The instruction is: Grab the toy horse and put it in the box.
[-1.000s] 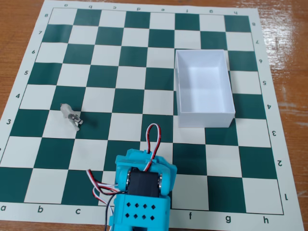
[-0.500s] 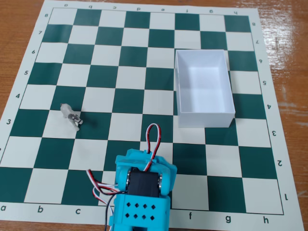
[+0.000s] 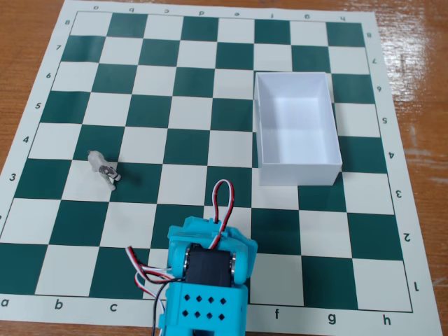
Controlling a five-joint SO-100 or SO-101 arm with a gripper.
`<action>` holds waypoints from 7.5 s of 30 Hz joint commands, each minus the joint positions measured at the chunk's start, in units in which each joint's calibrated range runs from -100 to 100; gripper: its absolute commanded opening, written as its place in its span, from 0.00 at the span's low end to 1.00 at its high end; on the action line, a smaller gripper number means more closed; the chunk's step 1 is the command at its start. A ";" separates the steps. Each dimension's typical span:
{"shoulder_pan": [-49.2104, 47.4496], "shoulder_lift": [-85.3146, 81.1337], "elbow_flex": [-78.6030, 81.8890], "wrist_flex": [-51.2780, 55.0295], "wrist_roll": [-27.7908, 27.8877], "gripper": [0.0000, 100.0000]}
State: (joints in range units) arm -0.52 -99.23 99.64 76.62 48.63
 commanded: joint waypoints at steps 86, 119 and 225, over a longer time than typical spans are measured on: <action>-27.69 92.24 -70.46 -27.20 5.60 0.42; -27.69 110.38 -77.29 -34.59 5.90 0.07; -5.62 14.72 -12.38 -25.62 -2.50 0.24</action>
State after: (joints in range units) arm -5.23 -78.30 83.32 48.60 46.45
